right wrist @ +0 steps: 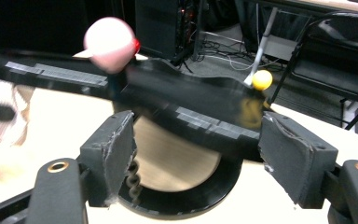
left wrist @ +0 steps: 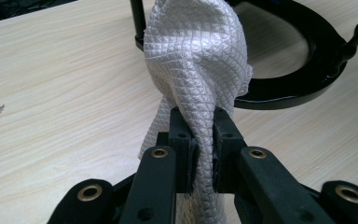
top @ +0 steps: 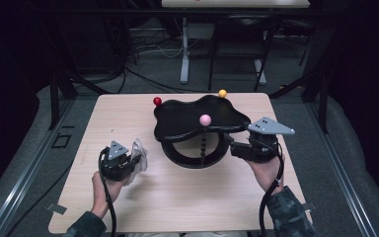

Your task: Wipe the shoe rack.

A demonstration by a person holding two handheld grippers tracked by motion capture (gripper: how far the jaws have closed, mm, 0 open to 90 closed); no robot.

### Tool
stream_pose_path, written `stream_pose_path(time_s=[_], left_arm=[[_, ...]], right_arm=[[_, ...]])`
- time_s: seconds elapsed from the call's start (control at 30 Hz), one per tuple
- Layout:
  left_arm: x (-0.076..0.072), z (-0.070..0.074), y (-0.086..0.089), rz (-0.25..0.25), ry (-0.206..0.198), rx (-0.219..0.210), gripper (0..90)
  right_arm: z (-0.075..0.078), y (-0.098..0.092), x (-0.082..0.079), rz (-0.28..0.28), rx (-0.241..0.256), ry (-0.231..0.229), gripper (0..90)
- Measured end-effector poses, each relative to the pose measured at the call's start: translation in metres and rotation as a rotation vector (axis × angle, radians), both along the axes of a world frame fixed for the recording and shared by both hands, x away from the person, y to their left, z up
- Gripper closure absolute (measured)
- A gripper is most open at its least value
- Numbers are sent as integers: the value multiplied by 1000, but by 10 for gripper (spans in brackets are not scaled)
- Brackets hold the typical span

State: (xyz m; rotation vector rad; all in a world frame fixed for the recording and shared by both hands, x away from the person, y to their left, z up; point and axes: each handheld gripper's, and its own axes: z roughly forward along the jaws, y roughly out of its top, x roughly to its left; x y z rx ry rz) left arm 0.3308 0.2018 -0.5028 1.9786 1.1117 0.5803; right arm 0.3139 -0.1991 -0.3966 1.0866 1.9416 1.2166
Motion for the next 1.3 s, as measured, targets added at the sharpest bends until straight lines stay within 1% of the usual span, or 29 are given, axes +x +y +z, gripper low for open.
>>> stream_pose_path(time_s=[0.1, 0.13, 0.17, 0.23, 0.27, 0.3, 0.4, 0.43, 0.5, 0.53, 0.57, 0.63, 0.67, 0.7, 0.73, 0.77, 0.8, 0.87, 0.9, 0.93, 0.97, 1.0, 1.03, 1.07, 1.1, 1.2, 1.23, 1.27, 1.3], left_arm=[[0, 1, 4, 12, -2, -5, 812], [1, 1, 6, 16, -5, -6, 812], [1, 2, 7, 21, -4, -6, 812], [2, 2, 9, 29, -5, -10, 812], [2, 2, 10, 37, -5, -14, 812], [2, 1, 11, 36, -6, -9, 812], [3, 1, 12, 43, -2, -9, 812], [3, 1, 13, 42, -1, -7, 811], [4, 0, 13, 45, 0, -7, 811], [5, 0, 13, 46, 1, -5, 811], [5, -1, 12, 50, 2, -3, 811], [5, -1, 13, 51, 4, -2, 811], [6, -1, 13, 53, 4, -1, 811], [6, -1, 13, 56, 4, -2, 811], [6, -1, 14, 56, 3, -2, 811], [7, -1, 14, 57, 3, -4, 811], [7, -2, 14, 56, 5, -3, 811], [7, -2, 14, 54, 8, -3, 810], [7, -2, 14, 51, 9, 1, 811], [6, -2, 15, 53, 7, -2, 811], [6, -2, 15, 51, 5, -5, 810], [6, -1, 16, 50, 5, -4, 811], [6, -1, 16, 50, 5, -3, 810], [6, -1, 17, 55, 3, -8, 810], [6, -1, 17, 55, 5, -7, 810], [5, -1, 17, 55, 5, -7, 811], [5, -1, 16, 56, 4, -9, 810], [5, 0, 16, 52, 1, -7, 811], [5, 0, 16, 52, -1, -6, 811]], right_arm=[[-10, 7, -9, 5, -18, 8, 258], [-12, 9, -10, 9, -22, 11, 258], [-15, 12, -12, 15, -38, 18, 254], [-21, 17, -14, 25, -47, 22, 255], [-24, 21, -16, 19, -62, 29, 256], [-28, 24, -15, 27, -54, 28, 257], [-42, 35, -13, 56, -71, 63, 261], [-46, 38, -11, 56, -76, 70, 272], [-55, 43, -3, 61, -61, 80, 294], [-58, 45, 0, 55, -57, 86, 307], [-64, 48, 5, 58, -51, 89, 326], [-71, 57, 13, 53, -63, 90, 356], [-75, 61, 17, 49, -61, 95, 377], [-78, 65, 20, 54, -61, 97, 394], [-81, 68, 23, 67, -65, 90, 408], [-84, 73, 25, 51, -79, 88, 444], [-86, 76, 28, 45, -74, 87, 468], [-89, 82, 32, 38, -79, 70, 542], [-92, 85, 35, 33, -86, 63, 624], [-93, 86, 36, 29, -92, 61, 665], [-94, 86, 35, 19, -96, 47, 716], [-94, 85, 35, 13, -105, 35, 743], [-94, 82, 36, 10, -100, 32, 746], [-93, 81, 36, 18, -105, 38, 749], [-93, 79, 36, 21, -119, 32, 750], [-92, 74, 38, 79, -154, 22, 753], [-92, 72, 39, 94, -156, 20, 753], [-92, 70, 40, 102, -155, 26, 753], [-91, 69, 41, 107, -163, 21, 754]])
